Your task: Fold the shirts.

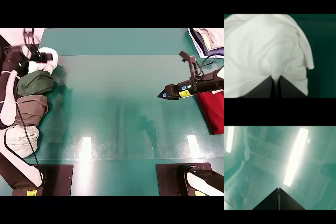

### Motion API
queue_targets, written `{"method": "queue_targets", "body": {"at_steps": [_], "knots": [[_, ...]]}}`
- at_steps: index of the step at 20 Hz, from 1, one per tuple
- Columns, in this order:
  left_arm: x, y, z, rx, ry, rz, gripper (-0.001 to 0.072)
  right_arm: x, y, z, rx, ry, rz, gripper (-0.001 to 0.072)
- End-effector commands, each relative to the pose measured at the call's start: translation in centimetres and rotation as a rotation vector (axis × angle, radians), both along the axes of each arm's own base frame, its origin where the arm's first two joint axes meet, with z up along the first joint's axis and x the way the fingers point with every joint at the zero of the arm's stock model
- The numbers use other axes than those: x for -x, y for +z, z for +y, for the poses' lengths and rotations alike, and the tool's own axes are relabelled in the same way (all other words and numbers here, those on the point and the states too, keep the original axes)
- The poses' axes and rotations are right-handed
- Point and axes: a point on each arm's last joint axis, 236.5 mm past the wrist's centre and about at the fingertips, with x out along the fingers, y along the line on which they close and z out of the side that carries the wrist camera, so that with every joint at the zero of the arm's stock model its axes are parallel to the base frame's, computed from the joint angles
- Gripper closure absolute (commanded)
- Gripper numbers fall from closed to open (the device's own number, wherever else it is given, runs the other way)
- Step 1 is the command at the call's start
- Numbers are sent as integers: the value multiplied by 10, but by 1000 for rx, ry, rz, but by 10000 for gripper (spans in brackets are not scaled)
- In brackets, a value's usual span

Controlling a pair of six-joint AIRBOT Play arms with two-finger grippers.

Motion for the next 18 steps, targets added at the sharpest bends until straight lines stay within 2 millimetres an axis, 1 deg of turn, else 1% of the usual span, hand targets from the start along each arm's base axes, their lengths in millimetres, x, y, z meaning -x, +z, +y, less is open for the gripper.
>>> {"method": "queue_targets", "body": {"at_steps": [1,2,3,4,5,6,7,8,9,10,11,12,13,15,16,17,18], "knots": [[17,116,-47,69,-150,-137,680,-19,28,-5,-6,-62,-148,694],[35,162,-73,118,-229,-207,680,-22,40,-6,-7,-78,-200,695],[59,202,-103,157,-327,-257,680,-25,55,-9,-9,-96,-258,694],[92,240,-136,195,-445,-293,680,-27,69,-11,-12,-114,-313,694],[127,269,-166,226,-555,-312,680,-28,85,-13,-16,-132,-371,694],[169,293,-198,249,-674,-319,680,-27,99,-15,-19,-146,-423,694],[206,310,-223,260,-775,-317,680,-25,112,-16,-24,-156,-465,694],[243,320,-246,259,-868,-301,680,-21,123,-17,-27,-161,-498,695],[272,323,-263,250,-939,-280,680,-17,132,-17,-29,-165,-528,694],[295,321,-278,252,-997,-255,680,-12,139,-17,-30,-165,-548,694],[309,313,-290,261,-1038,-221,680,-8,145,-18,-26,-165,-567,694],[319,295,-302,275,-1078,-157,680,-5,151,-19,-27,-165,-583,695],[326,273,-312,284,-1111,-80,680,-2,155,-19,-28,-165,-595,694],[328,217,-331,318,-1138,84,679,4,162,-18,-31,-163,-617,694],[326,185,-338,338,-1133,169,680,7,166,-18,-33,-163,-626,694],[321,151,-343,358,-1109,243,679,9,168,-18,-33,-162,-632,694],[316,122,-347,379,-1077,296,679,12,170,-18,-34,-159,-635,694]]}}
